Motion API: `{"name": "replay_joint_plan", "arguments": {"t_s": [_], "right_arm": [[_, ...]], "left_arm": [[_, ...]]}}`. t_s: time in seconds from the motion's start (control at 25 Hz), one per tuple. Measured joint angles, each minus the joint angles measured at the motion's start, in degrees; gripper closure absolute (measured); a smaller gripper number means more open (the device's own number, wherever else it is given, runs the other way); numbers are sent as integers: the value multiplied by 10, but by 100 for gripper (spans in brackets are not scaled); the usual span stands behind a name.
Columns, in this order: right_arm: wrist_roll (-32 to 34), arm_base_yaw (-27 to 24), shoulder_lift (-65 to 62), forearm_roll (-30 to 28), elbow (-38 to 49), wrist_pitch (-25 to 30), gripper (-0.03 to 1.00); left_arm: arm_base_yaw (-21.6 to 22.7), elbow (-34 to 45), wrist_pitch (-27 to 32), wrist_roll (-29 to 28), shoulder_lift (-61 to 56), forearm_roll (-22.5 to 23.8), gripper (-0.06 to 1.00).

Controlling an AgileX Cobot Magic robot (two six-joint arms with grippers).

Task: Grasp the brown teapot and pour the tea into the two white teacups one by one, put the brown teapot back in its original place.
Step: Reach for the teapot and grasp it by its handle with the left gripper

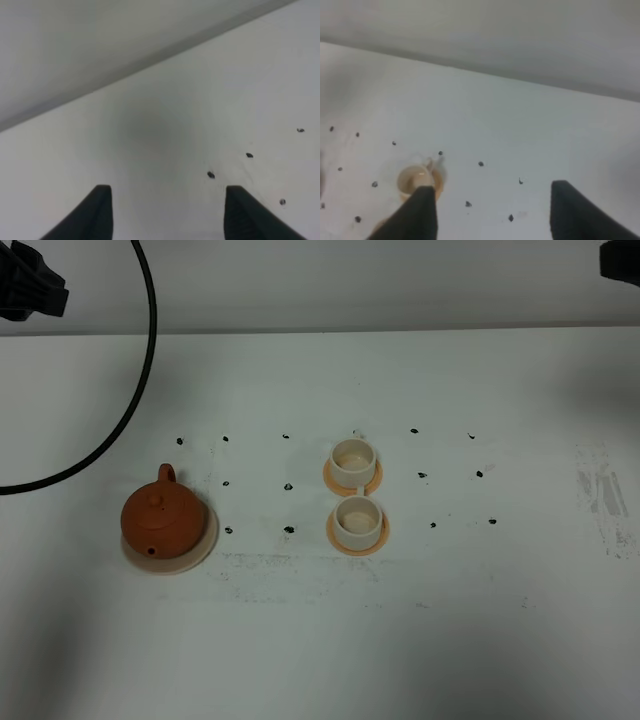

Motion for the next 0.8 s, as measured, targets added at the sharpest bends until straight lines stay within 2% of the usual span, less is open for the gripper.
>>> {"name": "replay_joint_plan", "arguments": {"t_s": [0.36, 0.8], "right_arm": [[7, 0, -228, 0, 118, 33, 46], [51, 0, -466, -20, 228, 125, 46]], "left_arm": [[0, 0, 43, -6, -47, 3, 43], [0, 0, 68, -6, -82, 4, 43]]}}
